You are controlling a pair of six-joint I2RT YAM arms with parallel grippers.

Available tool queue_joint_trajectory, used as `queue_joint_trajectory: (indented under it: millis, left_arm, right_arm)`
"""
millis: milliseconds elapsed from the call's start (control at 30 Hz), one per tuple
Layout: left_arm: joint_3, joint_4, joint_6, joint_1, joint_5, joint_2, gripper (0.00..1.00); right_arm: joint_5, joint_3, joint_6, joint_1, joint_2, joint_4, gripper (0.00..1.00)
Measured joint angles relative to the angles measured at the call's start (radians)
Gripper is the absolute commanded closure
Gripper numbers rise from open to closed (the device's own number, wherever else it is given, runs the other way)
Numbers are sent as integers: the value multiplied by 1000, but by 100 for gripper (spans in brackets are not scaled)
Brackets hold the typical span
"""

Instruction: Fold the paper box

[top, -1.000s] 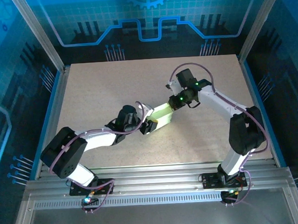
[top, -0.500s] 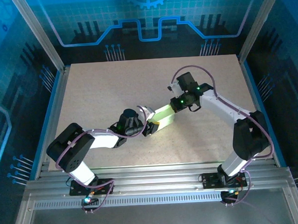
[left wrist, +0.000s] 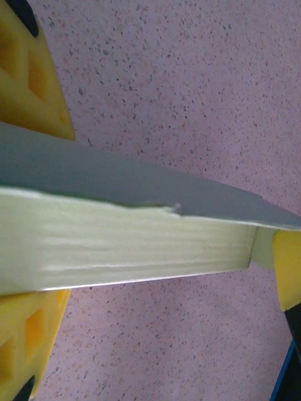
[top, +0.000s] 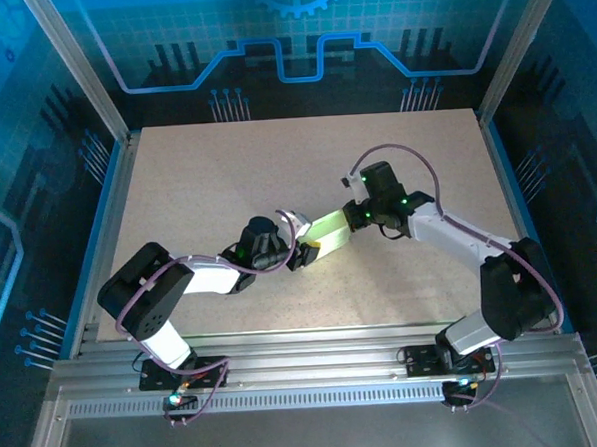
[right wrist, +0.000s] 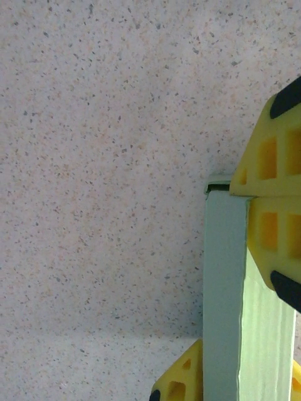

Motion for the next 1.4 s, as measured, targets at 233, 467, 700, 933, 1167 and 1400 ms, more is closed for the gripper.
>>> queue_joint_trajectory:
  millis: [233,467,700,933,1167,1400]
  left_arm:
    - [-1,-42,-32,8,-43,0,30]
    - [-23,-70,-47,8,-68,-48,1]
    - [-58,-84,-56,8,-80,-164,1]
    - [-185,-174,-57,8,-88,-430,1]
    - [-134,-526,-206,4,-194,-678,1]
    - [159,-870,-436,-15,-286,-602,27]
  right_arm:
    - [51,-60,18,0,-21,85,100]
    - [88,-75,33,5,-28,107,100]
    - [156,-79,45,49,-37,106,100]
    - [236,-79,55,96,-42,91,100]
    - [306,-65,68,140,-42,57,100]
    - [361,-57,89,168,-42,32,100]
